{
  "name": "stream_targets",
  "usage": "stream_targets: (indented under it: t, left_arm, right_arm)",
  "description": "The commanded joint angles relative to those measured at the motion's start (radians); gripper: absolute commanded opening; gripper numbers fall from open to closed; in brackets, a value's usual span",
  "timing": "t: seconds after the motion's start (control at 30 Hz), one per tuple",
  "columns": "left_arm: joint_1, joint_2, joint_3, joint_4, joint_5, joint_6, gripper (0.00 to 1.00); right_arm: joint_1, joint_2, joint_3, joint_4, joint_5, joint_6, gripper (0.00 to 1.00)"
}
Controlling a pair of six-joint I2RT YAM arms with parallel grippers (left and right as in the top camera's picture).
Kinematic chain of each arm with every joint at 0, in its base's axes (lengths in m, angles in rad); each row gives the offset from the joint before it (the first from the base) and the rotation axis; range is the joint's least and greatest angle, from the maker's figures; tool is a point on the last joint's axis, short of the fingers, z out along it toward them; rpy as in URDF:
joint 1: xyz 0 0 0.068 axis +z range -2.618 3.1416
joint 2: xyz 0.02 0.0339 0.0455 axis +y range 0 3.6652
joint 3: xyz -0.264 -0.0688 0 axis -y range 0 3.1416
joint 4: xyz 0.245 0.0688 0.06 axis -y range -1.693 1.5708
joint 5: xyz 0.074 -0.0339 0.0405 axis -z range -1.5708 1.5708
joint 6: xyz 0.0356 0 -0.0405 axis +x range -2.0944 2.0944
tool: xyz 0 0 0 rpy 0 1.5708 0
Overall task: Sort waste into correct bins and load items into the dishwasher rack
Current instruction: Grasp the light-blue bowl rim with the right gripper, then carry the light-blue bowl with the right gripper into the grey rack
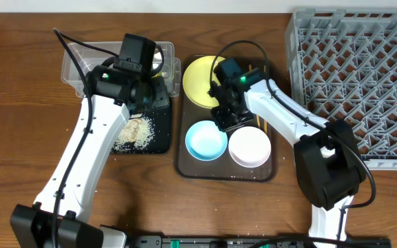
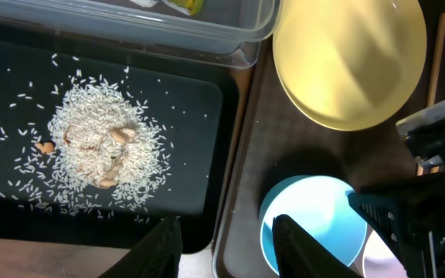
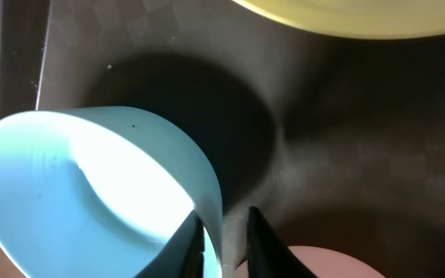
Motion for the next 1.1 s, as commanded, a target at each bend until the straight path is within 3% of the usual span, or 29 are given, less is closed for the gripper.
stream_targets:
  t: [0.0,0.07,0.1,0.3,0.5,0.6,0.8,0.93,1.07]
  left_arm:
    - [0.005,0.003,0.004,-0.003,-0.033,0.005,0.42]
    - [0.005,0.003,0.004,-0.003,-0.035,0.005,0.43]
    - [0.005,0.003,0.004,-0.002,-0.035,0.005,0.48]
    - [0.005,0.003,0.004,-0.002,-0.035,0.005,0.58]
    - [0.005,0.003,0.004,-0.002,-0.034,0.005,0.79]
    - [0.005,0.003,0.004,-0.002,-0.034,0.005,0.81]
    - [0.005,0.003,0.004,-0.002,-0.034,0.005,0.84]
    - [0.005,0.003,0.004,-0.002,-0.034,0.005,0.88]
    - [0.005,0.003,0.004,-0.002,-0.034,0.005,0.89]
  right_arm:
    - [0.014,0.008,-0.012,0.000,-0.004,-0.029,0.14]
    - [0.015,0.008,-0.013,0.000,-0.004,-0.029,0.06]
    - [0.016,0.008,-0.013,0.002,-0.004,-0.029,0.01]
    - [0.002,-0.023,0.029,-0.016,-0.008,-0.016,0.01]
    - [-0.060,-0.159,0.182,-0.168,0.070,-0.010,0.01]
    - [-0.110,-0.240,0.240,-0.231,0.254,0.076,0.01]
    - [-0.235,-0.339,0.248,-0.190,0.867,0.222,0.01]
    - [-0.294,-0.310,0.247,-0.057,1.194,0.253,0.01]
    - [-0.331,-0.217,0.247,0.157,1.384,0.195,0.01]
